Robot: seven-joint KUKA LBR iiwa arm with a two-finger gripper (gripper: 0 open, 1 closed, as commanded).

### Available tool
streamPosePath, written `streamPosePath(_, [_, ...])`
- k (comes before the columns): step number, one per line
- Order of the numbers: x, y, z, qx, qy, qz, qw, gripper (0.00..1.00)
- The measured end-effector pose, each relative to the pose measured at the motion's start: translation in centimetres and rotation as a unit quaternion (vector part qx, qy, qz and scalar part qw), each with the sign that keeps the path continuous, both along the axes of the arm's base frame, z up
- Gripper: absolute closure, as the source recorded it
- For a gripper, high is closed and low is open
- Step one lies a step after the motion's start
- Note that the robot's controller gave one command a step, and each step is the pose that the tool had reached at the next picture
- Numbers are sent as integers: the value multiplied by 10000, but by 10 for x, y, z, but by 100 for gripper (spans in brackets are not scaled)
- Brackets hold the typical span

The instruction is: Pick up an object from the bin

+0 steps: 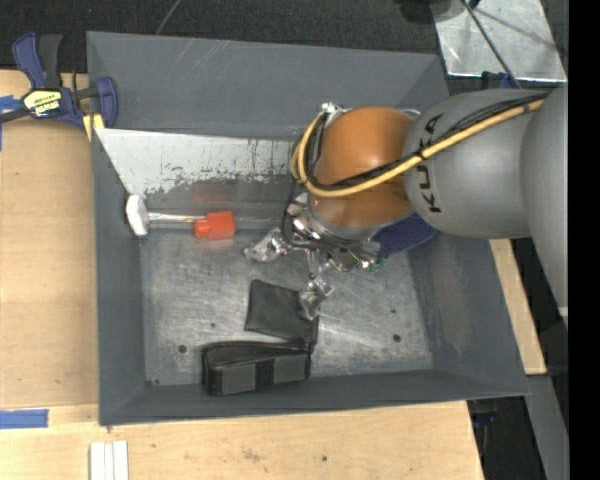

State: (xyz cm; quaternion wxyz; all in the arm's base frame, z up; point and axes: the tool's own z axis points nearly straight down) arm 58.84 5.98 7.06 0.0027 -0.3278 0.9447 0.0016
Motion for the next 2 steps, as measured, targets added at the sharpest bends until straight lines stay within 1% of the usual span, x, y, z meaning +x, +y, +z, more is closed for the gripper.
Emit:
streamPosePath(1, [4, 3, 8, 16, -105, 12, 9999, 100])
streamPosePath(2, [14, 7, 130, -15, -48, 37, 10000, 100])
